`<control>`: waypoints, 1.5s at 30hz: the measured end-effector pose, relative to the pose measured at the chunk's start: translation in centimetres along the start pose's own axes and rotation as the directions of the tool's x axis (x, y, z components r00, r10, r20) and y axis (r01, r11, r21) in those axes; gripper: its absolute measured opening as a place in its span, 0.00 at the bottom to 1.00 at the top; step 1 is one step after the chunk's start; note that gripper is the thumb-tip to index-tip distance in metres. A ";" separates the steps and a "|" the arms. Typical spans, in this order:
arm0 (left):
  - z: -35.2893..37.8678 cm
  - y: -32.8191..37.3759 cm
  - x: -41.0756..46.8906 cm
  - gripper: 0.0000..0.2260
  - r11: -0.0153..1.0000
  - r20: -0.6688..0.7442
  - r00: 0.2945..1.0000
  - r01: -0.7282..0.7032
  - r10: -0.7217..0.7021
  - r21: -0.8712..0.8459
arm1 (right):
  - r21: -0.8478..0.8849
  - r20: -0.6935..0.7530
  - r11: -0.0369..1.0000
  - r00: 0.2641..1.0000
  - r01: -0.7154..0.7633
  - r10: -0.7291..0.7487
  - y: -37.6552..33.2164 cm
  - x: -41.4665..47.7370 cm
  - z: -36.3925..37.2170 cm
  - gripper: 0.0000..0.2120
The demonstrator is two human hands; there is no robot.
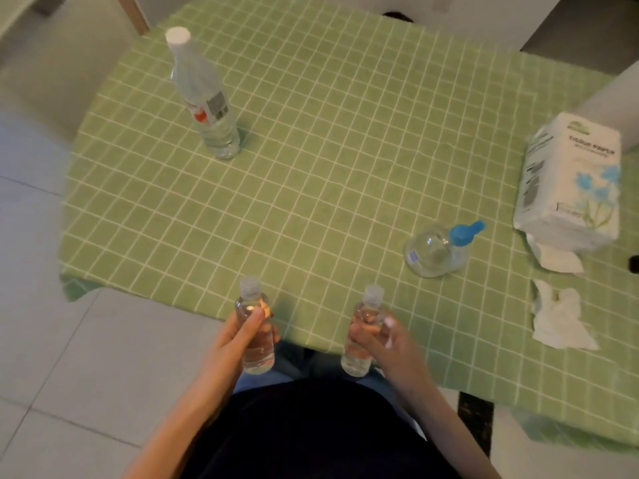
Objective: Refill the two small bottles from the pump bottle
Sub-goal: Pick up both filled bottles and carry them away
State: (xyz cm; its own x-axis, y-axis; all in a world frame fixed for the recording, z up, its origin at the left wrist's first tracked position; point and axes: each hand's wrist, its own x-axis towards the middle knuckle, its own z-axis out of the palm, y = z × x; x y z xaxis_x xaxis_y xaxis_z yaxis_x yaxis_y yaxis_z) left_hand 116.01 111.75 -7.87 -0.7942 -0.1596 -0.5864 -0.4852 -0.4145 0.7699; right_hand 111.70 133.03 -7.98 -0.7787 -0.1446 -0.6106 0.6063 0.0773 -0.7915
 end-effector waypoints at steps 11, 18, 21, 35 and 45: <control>-3.0 -1.8 -2.3 0.24 0.993 -0.273 0.962 -0.048 0.016 -0.112 | -0.092 0.223 0.994 0.974 0.061 -0.039 -1.3 1.7 3.4 0.08; -7.5 -1.5 -2.7 0.24 0.974 -0.384 0.923 -0.120 0.039 -0.190 | -0.171 0.330 0.979 0.943 0.115 -0.053 -1.7 2.6 8.6 0.09; -10.7 -1.1 -3.2 0.22 0.964 -0.368 0.927 -0.163 0.077 -0.209 | -0.191 0.353 0.974 0.934 0.124 -0.050 -1.4 3.0 11.9 0.10; -30.5 2.1 -7.6 0.17 0.978 -0.418 0.899 -0.185 0.129 -0.096 | -0.243 0.489 0.952 0.871 0.186 -0.046 1.5 1.5 33.9 0.08; -40.5 3.6 -9.8 0.17 0.957 -0.629 0.776 -0.212 0.043 -0.197 | -0.350 0.674 0.902 0.737 0.254 0.054 1.1 1.8 47.3 0.06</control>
State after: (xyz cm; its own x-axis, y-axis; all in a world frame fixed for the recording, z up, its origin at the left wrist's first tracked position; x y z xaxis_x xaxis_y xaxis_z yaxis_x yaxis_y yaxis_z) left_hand 136.87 75.53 -9.60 -0.4065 -0.7054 -0.5807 -0.2238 -0.5393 0.8118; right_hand 118.63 86.17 -8.63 -0.4320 -0.7670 -0.4744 0.2923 0.3785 -0.8782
